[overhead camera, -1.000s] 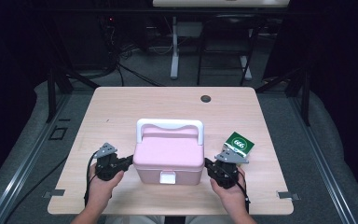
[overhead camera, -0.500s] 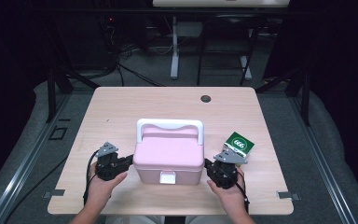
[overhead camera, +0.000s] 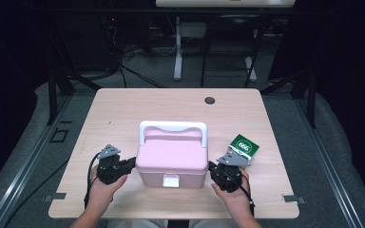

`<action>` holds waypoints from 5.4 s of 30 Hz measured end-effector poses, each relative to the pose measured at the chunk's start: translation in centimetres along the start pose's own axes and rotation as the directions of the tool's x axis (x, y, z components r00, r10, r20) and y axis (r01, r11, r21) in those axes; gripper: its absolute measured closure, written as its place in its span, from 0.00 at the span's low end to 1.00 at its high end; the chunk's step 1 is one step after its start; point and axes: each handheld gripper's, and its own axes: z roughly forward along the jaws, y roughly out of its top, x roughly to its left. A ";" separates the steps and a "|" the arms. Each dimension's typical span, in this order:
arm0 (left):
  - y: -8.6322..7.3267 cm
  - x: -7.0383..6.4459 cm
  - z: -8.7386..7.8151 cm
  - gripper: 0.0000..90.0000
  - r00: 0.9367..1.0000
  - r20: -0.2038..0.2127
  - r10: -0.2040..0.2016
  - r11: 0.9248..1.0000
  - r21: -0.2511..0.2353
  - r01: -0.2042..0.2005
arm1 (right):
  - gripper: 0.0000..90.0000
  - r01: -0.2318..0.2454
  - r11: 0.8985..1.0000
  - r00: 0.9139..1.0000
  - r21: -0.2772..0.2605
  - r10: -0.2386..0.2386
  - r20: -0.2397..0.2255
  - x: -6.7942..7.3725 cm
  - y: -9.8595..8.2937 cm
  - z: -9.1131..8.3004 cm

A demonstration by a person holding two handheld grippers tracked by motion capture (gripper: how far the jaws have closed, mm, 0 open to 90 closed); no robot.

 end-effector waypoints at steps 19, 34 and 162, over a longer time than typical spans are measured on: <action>4.7 1.2 -3.9 0.66 0.996 0.054 0.077 0.997 -0.036 -0.076 | 0.71 0.016 1.000 0.990 0.016 -0.014 -0.141 -2.9 4.6 -3.1; 8.6 -0.3 -2.4 0.55 0.986 0.131 0.100 0.995 -0.033 -0.096 | 0.57 0.000 1.000 0.959 -0.018 -0.005 -0.282 -2.5 8.8 -2.0; 8.0 -3.4 -5.1 1.00 0.958 0.190 0.217 0.976 -0.022 -0.216 | 0.94 0.020 0.991 0.978 -0.132 -0.047 -0.201 -2.7 9.9 -5.8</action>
